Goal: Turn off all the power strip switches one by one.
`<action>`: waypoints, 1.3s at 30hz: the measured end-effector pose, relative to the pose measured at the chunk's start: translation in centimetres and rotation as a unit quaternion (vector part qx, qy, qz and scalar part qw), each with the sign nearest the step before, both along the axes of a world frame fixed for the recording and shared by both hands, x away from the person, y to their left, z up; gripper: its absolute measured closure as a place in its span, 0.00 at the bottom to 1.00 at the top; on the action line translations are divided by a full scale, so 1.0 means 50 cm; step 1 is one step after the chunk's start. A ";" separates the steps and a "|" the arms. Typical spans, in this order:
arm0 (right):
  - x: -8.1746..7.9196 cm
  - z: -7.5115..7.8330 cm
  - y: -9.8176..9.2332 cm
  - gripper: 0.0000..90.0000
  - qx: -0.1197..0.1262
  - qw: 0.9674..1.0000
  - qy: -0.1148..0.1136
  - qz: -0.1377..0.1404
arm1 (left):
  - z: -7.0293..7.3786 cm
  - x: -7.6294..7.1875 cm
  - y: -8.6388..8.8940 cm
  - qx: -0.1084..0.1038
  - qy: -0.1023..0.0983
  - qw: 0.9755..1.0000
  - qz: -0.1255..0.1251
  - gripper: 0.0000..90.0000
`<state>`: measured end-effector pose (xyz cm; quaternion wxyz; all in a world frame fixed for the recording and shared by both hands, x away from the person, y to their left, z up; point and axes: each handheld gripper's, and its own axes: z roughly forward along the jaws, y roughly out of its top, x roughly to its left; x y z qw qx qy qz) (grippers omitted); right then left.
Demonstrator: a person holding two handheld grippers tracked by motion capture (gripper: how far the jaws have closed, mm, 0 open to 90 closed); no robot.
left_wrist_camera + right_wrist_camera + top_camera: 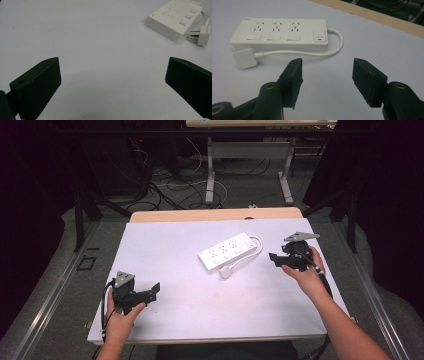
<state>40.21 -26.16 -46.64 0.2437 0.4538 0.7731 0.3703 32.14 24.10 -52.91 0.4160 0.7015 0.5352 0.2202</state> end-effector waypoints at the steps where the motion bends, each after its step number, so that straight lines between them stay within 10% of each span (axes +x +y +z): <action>1: 0.004 0.001 0.002 0.46 -0.004 1.000 0.000 0.002 | 0.000 0.000 0.000 0.000 0.001 1.000 0.001 0.00; 39: 0.120 0.027 0.067 0.80 -0.018 0.999 0.038 0.000 | -0.002 0.000 0.004 0.001 0.000 1.000 0.001 0.00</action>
